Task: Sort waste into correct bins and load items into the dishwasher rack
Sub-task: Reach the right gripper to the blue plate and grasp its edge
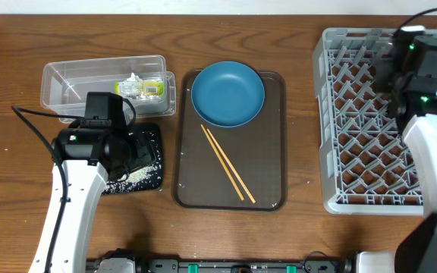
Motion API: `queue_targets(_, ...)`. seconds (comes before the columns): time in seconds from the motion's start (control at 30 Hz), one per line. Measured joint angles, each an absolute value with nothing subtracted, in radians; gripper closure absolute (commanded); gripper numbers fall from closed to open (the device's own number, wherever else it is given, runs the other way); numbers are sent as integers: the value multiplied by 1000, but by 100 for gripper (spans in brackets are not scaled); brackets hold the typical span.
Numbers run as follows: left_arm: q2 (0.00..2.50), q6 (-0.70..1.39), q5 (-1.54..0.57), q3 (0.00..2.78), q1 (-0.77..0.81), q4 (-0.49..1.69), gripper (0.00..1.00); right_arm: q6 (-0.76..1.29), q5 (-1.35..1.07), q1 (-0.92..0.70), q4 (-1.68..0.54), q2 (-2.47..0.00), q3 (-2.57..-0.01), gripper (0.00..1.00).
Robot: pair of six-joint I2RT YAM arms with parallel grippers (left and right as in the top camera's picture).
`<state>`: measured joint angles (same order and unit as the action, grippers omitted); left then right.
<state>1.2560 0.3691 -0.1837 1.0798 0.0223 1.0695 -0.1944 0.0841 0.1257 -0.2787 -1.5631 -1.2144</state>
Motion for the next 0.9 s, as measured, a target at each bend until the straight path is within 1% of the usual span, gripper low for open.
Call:
queue_targets(0.13,1256,369,-184,1080,22,1069,34,-67,-164,30,-299,-1573,-1215,50)
queue_targets(0.23,1256,369,-183,1080,22,1069,34,23,-272,-83,-297,-1617,-1215,46)
queue_targets(0.27,1256,369,-183,1080,22,1069,34,44,-289,-115,-295,-1633,-1215,46)
queue_targets(0.4,1256,369,-183,1080,22,1069,34,114,-293,-252,-279,-1719,-1215,48)
queue_targets(0.47,1256,369,-183,1080,22,1069,34,165,-255,-308,-271,-1767,-1215,47)
queue_targets(0.57,1256,369,-183,1080,22,1069,34,245,-184,-369,-252,-1841,-1215,50)
queue_targets(0.63,1256,369,-183,1080,22,1069,34,297,-149,-396,-239,-1890,-1215,55)
queue_targets(0.67,1256,369,-183,1080,22,1069,34,320,-135,-403,-237,-1911,-1215,60)
queue_targets(0.73,1256,369,-183,1080,22,1069,34,368,-111,-411,-236,-1947,-1214,71)
queue_targets(0.77,1256,369,-184,1080,22,1069,34,389,-103,-411,-236,-1959,-1214,81)
queue_targets(0.8,1256,369,-184,1080,22,1070,34,418,-96,-412,-234,-1971,-1214,89)
queue_targets(0.87,1256,369,-183,1080,22,1069,34,447,-81,-412,-234,-1977,-1214,98)
queue_targets(0.9,1256,369,-183,1080,22,1069,34,458,-76,-411,-232,-1977,-1214,99)
